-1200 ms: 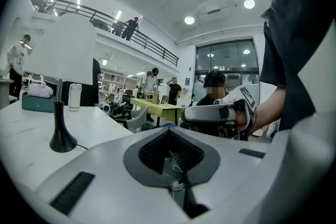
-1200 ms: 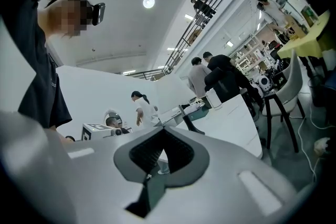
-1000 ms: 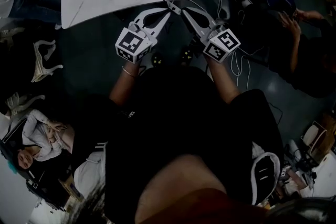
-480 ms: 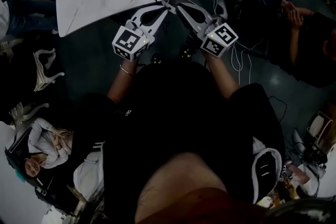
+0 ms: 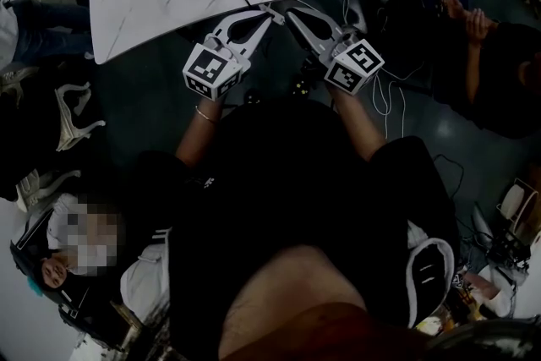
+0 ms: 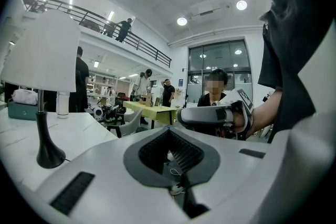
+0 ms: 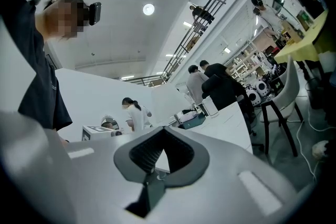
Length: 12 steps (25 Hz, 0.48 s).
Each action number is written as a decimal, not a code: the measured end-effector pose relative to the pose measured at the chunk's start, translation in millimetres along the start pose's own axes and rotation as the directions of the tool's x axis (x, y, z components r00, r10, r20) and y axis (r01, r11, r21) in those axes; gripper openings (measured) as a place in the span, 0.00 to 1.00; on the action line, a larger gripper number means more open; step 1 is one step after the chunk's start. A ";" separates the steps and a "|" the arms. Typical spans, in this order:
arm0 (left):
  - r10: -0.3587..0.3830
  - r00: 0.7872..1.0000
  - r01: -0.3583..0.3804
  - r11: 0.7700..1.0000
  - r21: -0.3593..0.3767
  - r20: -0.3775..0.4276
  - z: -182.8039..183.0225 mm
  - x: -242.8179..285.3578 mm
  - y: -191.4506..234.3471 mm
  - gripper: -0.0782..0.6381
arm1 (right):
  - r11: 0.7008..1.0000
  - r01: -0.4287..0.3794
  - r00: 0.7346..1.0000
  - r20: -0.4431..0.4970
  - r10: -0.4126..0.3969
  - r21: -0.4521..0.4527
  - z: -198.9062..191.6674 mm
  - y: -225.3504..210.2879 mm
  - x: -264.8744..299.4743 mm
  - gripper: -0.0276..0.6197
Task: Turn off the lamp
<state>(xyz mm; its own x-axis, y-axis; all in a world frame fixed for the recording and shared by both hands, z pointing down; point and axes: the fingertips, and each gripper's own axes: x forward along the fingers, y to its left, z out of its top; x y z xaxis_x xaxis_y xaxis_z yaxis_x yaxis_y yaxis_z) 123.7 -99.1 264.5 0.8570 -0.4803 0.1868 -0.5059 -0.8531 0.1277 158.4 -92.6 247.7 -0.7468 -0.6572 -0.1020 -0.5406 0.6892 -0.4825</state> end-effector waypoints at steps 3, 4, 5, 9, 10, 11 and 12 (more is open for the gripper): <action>-0.003 1.000 0.003 1.000 0.000 0.001 -0.2 0.3 -1.7 0.12 | 1.000 0.008 1.000 0.006 -0.008 0.009 1.8 -0.7 -3.1 0.04; -0.002 1.000 0.002 1.000 0.000 0.000 -0.5 0.5 -1.9 0.12 | 1.000 0.011 1.000 0.008 -0.011 0.009 2.3 -1.0 -4.2 0.04; -0.002 1.000 0.002 1.000 0.000 -0.001 -0.5 0.9 -2.1 0.12 | 1.000 0.013 1.000 0.009 -0.013 0.009 2.8 -1.3 -5.4 0.04; -0.001 1.000 0.001 1.000 -0.003 -0.008 -0.5 5.1 -3.8 0.12 | 1.000 0.017 1.000 0.006 -0.017 0.014 3.6 -4.2 -9.0 0.04; 0.000 1.000 -0.001 1.000 -0.002 -0.012 -0.9 6.3 -4.0 0.12 | 1.000 0.016 1.000 0.003 -0.016 0.015 3.4 -5.0 -9.6 0.04; 0.001 1.000 -0.001 1.000 -0.002 -0.013 -1.0 7.5 -4.2 0.12 | 1.000 0.016 1.000 0.000 -0.016 0.016 3.3 -5.9 -10.2 0.04; 0.001 1.000 -0.001 1.000 -0.002 -0.013 -1.0 8.9 -4.3 0.12 | 1.000 0.016 1.000 -0.002 -0.016 0.016 3.3 -6.9 -11.0 0.04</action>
<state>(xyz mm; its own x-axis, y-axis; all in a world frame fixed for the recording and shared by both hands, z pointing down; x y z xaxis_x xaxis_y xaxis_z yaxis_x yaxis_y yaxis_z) 133.4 -99.5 266.5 0.8550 -0.4786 0.1995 -0.5072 -0.8520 0.1297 171.7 -91.2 249.3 -0.7388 -0.6675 -0.0927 -0.5462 0.6738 -0.4977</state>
